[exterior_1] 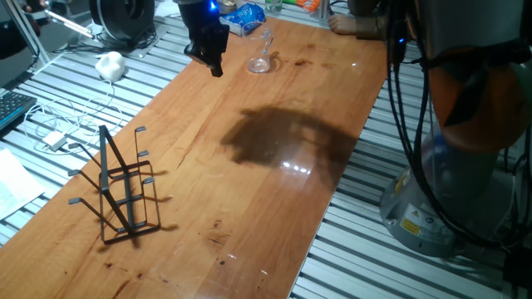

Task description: Put the cup on the cup rack

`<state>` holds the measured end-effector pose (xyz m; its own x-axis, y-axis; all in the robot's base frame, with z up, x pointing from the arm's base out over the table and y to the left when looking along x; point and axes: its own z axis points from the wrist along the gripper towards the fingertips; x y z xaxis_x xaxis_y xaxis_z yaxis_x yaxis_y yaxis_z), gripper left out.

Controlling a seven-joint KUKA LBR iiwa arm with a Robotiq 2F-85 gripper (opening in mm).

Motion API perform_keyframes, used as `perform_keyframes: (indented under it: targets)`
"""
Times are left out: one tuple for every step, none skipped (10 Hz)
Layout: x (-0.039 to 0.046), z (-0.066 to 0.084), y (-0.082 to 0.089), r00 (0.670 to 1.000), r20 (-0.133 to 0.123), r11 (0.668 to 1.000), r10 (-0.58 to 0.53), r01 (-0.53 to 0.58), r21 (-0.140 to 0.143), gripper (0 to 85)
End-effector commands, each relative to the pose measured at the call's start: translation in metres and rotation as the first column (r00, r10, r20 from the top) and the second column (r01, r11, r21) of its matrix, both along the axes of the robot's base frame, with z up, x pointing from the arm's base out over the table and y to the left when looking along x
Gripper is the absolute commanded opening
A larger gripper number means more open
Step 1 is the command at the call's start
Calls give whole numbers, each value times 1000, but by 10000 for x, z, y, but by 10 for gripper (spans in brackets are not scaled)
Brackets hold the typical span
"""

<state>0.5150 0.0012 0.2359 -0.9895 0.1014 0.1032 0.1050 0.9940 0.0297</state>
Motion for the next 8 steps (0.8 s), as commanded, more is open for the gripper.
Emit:
perform_keyframes:
  targets:
    - [-1,0,-7,1000,25,1000,6,-6,-22,0]
    - [-1,0,-7,999,40,998,18,-16,-58,0]
    - [-1,0,-7,999,46,997,14,-11,-77,0]
    - [-1,0,-7,998,62,992,23,-15,-127,170]
    - [-1,0,-7,997,78,990,28,-17,-141,340]
    - [5,-41,-180,994,89,989,55,-42,-142,340]
    - [13,-101,-402,992,99,989,84,-71,-126,340]
    - [32,-168,-646,989,102,989,106,-94,-114,340]
